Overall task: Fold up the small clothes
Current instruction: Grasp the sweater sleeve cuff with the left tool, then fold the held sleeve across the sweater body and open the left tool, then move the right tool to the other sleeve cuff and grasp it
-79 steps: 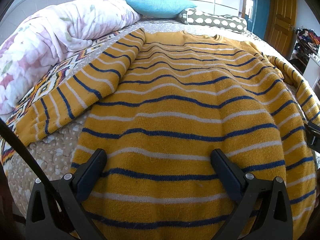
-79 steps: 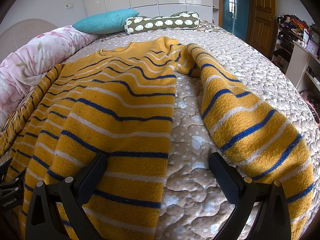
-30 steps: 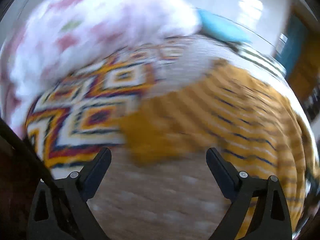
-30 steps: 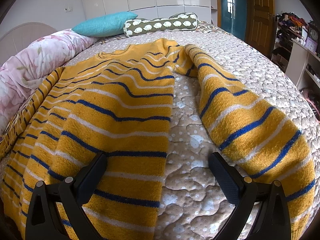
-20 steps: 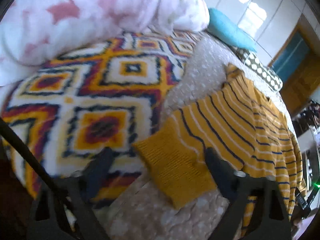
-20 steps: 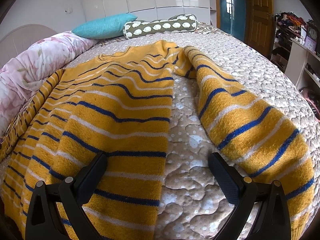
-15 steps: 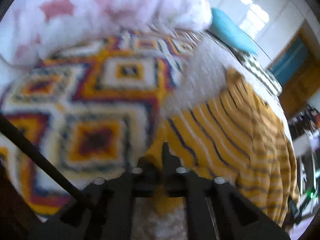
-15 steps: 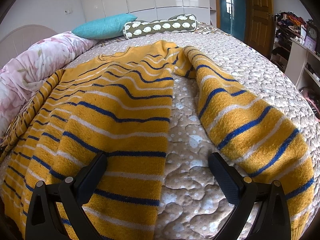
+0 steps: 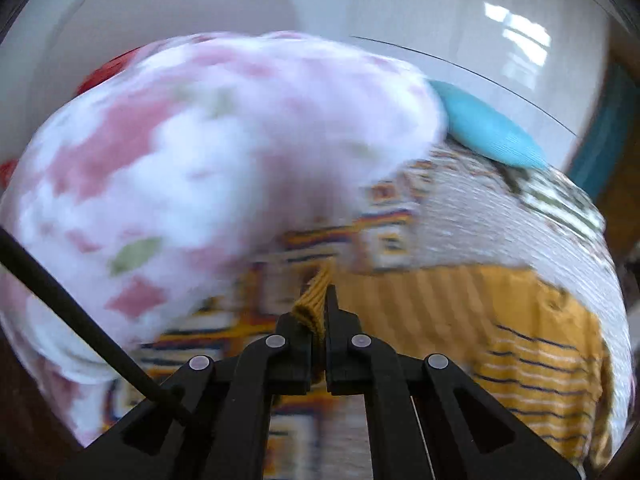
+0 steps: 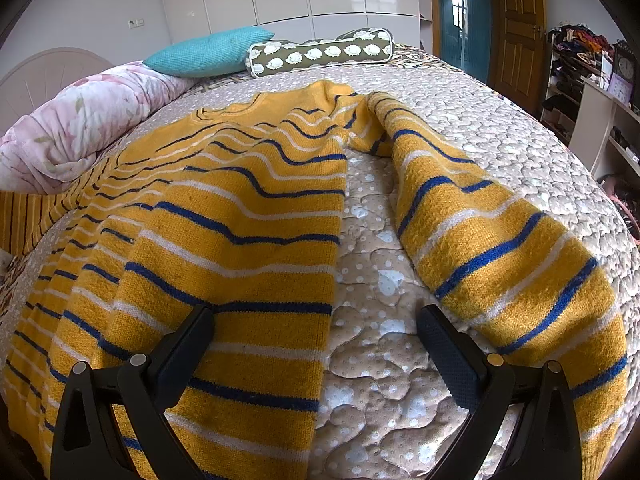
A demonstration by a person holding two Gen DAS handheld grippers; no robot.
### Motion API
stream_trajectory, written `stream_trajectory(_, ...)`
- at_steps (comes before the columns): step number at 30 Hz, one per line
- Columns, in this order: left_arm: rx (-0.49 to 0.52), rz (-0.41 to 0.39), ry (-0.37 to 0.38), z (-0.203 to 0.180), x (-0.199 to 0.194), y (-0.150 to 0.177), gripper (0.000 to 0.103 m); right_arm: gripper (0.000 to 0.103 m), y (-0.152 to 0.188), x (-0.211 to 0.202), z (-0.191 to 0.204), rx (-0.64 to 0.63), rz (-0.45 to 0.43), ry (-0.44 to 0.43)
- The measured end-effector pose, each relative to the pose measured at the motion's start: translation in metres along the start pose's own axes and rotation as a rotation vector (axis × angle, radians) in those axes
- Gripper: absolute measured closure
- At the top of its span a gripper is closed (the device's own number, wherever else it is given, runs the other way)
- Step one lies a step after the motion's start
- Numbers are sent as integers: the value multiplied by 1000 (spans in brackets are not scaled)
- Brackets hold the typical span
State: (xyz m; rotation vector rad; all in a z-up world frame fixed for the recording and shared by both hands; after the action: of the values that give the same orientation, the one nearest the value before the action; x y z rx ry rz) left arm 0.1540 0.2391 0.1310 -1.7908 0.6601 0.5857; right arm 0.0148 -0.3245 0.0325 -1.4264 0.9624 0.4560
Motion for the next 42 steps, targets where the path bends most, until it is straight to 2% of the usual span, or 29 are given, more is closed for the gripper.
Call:
stream_trajectory(5, 111, 86, 239, -142, 23, 17, 99, 0, 1, -1, -1, 10, -2, -11)
stream_trajectory(10, 224, 209, 517, -310, 45, 64, 99, 0, 2, -4, -6, 37, -11, -42)
stream_trajectory(12, 262, 262, 607, -359, 50, 83, 99, 0, 2, -5, -9, 55, -14, -61)
stream_trajectory(13, 276, 298, 649, -382, 53, 95, 94, 0, 3, -5, -10, 59, -15, -66)
stream_trajectory(15, 287, 346, 702, -413, 56, 115, 75, 0, 3, -6, -11, 67, -14, -76)
stream_trajectory(16, 300, 353, 706, -419, 56, 123, 61, 0, 4, -6, -11, 67, -14, -76)
stream_trajectory(17, 318, 346, 696, -422, 54, 130, 55, 0, 4, -6, -10, 66, -15, -75)
stream_trajectory(19, 346, 336, 667, -413, 46, 140, 55, 0, 4, -7, -10, 67, -15, -77)
stream_trajectory(21, 350, 333, 631, -383, 39, 141, 54, 0, 4, -7, -10, 71, -15, -82)
stream_trajectory(23, 344, 313, 572, -344, 30, 143, 44, 0, 4, -8, -9, 74, -15, -85)
stream_trajectory(26, 349, 266, 456, -283, 27, 148, 34, 0, 4, -7, -10, 71, -15, -81)
stream_trajectory(28, 347, 244, 359, -236, 19, 166, 34, 0, 4, -7, -10, 69, -14, -78)
stream_trajectory(32, 297, 219, 285, -170, 16, 204, 34, 0, 2, -6, -11, 71, -14, -81)
stream_trajectory(36, 178, 243, 262, -122, 43, 237, 34, 2, 0, -5, -15, 89, -12, -99)
stream_trajectory(37, 148, 239, 264, -110, 50, 243, 30, 8, -1, -8, -19, 101, -2, -106)
stream_trajectory(38, 137, 221, 298, -106, 51, 244, 25, 19, -2, -16, -26, 106, 20, -130)
stream_trajectory(39, 138, 193, 336, -105, 48, 244, 22, 23, -2, -26, -33, 113, 15, -152)
stream_trajectory(40, 141, 189, 360, -104, 47, 246, 16, 23, -3, -41, -45, 129, -11, -169)
stream_trajectory(42, 167, 197, 354, -109, 46, 249, 14, 22, 1, -76, -73, 136, -83, -147)
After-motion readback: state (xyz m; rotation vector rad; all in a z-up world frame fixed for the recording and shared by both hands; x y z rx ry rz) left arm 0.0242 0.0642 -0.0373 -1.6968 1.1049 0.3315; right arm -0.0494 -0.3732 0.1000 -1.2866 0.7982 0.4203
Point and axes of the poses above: each gripper's, at about its wrist camera, not at the fingertips, and x roughly the way its jaws point, z to its left, y to its underside, the point moved 4 cm from there along x, roughly the way its jaws point, and after that the axes turned 15 degrees about y, right-handed, at the moved point
